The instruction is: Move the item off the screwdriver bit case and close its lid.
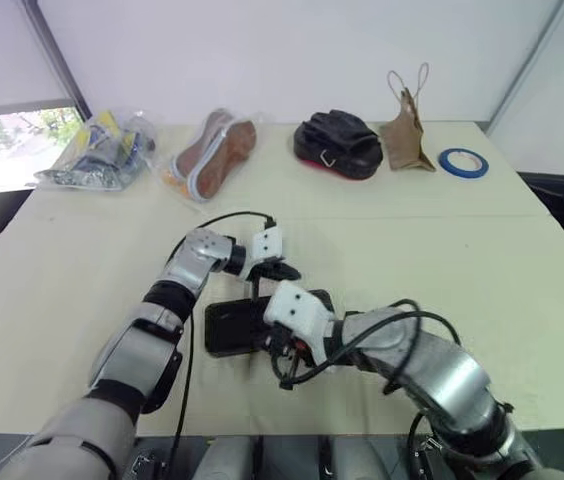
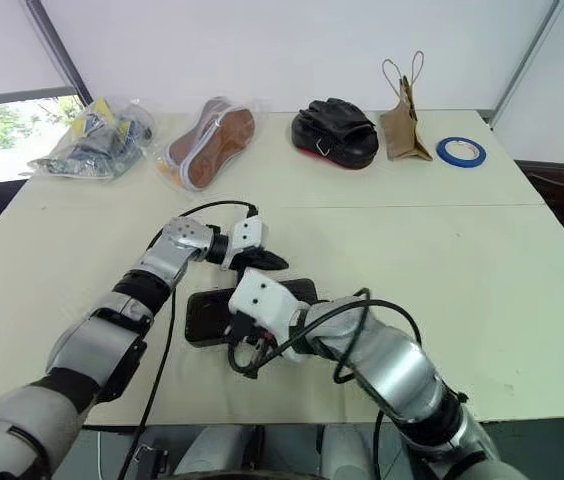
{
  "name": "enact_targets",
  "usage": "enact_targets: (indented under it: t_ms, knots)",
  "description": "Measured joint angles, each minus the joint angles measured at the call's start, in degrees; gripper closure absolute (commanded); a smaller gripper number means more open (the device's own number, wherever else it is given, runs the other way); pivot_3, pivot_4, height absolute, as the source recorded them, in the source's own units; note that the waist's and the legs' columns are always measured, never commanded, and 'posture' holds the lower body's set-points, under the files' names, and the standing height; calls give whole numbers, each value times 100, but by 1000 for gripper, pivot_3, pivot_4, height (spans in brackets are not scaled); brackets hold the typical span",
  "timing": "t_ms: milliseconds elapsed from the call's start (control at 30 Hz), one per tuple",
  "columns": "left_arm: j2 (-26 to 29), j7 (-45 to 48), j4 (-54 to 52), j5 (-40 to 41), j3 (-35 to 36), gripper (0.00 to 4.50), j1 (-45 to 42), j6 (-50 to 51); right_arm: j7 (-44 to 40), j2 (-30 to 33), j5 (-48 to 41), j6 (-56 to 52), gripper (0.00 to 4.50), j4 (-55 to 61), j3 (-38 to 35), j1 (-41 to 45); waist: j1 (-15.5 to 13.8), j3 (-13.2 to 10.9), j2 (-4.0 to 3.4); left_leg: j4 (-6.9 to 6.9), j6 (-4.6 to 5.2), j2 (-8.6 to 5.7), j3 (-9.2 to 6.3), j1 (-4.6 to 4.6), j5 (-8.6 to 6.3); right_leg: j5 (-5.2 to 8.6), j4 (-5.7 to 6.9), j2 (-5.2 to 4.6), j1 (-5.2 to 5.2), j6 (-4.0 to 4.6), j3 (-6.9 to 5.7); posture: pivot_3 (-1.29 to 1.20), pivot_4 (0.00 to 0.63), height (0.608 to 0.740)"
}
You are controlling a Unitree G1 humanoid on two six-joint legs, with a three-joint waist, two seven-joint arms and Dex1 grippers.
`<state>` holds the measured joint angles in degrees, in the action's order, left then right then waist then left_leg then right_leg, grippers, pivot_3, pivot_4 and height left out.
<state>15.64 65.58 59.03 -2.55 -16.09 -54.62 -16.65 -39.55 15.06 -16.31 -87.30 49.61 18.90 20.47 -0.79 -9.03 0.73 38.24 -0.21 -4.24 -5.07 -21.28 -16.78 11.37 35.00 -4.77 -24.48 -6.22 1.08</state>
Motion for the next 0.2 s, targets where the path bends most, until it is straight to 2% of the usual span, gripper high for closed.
enact_targets:
  t_ms: [100,200]
  knots:
    - [218,-310,394,172,459,4500,2,154,-541,-379,-759,-476,4464,553,-1362,-506,107,-20,9,-2,0,6,6,-22,0,-1,19,6,-36,0,3,0,150,740]
    - [517,-385,184,700,1160,4500,21,551,-1084,-470,-1508,-483,4464,615,-3047,-3,190,-26,8,-4,1,10,6,-12,0,-2,22,9,-33,1,3,0,150,740]
